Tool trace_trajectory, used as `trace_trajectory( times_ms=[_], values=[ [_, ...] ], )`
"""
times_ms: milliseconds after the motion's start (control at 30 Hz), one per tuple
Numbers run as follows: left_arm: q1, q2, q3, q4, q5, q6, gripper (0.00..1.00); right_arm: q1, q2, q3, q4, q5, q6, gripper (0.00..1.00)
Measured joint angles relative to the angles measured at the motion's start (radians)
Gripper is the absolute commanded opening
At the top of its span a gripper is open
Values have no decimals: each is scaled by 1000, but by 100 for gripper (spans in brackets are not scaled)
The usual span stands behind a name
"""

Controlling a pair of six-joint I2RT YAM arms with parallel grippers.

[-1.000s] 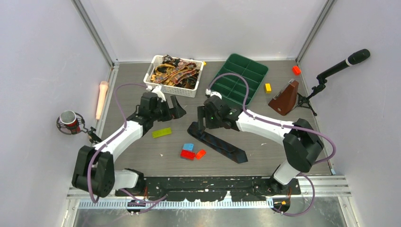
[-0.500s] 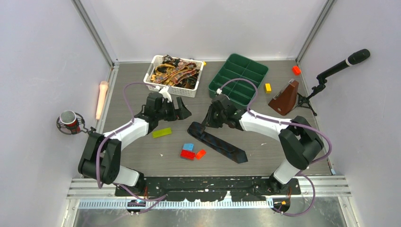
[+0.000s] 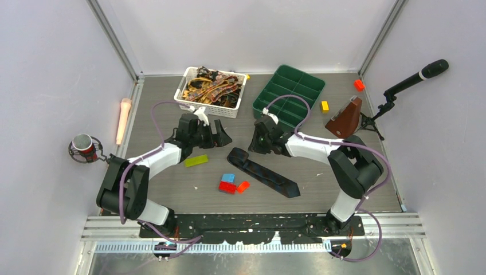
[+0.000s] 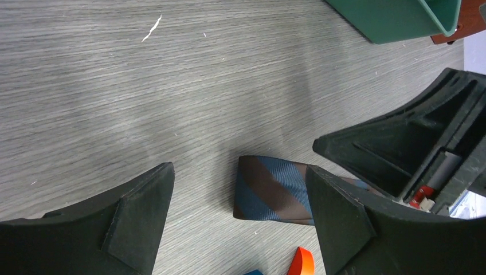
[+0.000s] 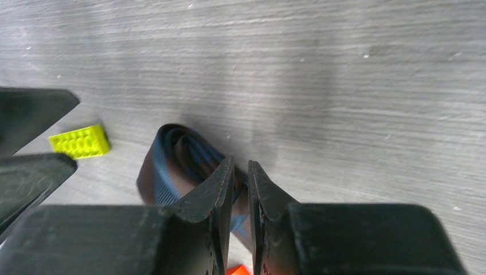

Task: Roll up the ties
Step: Roll the tie at the center of the board.

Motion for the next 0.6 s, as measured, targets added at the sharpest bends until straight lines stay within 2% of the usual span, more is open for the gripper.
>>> trace_trajectory(
  times_ms=[233,600],
  values=[
    [0,0,-6,-1,-4,-1,86,-1,73,69,-31,88,-67,19],
    [0,0,-7,-1,-4,0,86,-1,141,117,-27,-3,-163,17]
  ],
)
